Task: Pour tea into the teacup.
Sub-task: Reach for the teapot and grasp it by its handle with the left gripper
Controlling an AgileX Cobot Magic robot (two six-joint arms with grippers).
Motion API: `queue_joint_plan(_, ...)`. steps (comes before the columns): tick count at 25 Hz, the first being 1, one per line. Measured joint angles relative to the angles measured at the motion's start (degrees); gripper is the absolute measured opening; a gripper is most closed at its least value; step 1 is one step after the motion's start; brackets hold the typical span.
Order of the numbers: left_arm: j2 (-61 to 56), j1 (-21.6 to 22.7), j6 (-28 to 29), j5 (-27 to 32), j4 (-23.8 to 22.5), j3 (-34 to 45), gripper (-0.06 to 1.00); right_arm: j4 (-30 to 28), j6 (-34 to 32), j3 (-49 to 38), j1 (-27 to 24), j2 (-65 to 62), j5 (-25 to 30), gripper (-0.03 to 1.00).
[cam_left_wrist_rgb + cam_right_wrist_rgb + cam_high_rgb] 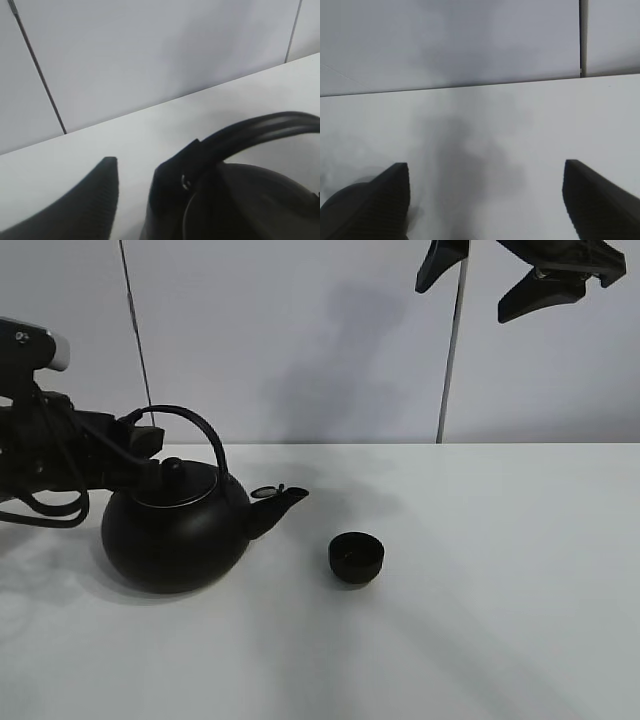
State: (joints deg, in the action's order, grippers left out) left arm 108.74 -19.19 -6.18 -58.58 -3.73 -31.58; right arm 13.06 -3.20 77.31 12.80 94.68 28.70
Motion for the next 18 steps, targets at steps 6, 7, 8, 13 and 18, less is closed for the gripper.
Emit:
queue_joint_plan(6,0.0,0.2,0.3,0.1,-2.5,0.0,0.14,0.0,0.0,0.0,0.0,0.0,0.0,0.58)
queue_joint_plan(7,0.0,0.3,0.2,0.1,-2.7,0.0,0.14,0.0,0.0,0.0,0.0,0.0,0.1,0.58)
queue_joint_plan(8,0.0,0.5,0.2,-0.1,-2.9,0.0,0.14,0.0,0.0,0.0,0.0,0.0,0.1,0.58)
queue_joint_plan(13,0.2,0.5,0.2,0.3,-4.4,-1.0,0.14,0.0,0.0,0.0,0.0,0.0,0.1,0.58)
queue_joint_plan(18,0.3,0.4,0.2,5.4,-6.7,-5.2,0.13,0.0,0.0,0.0,0.0,0.0,0.1,0.58)
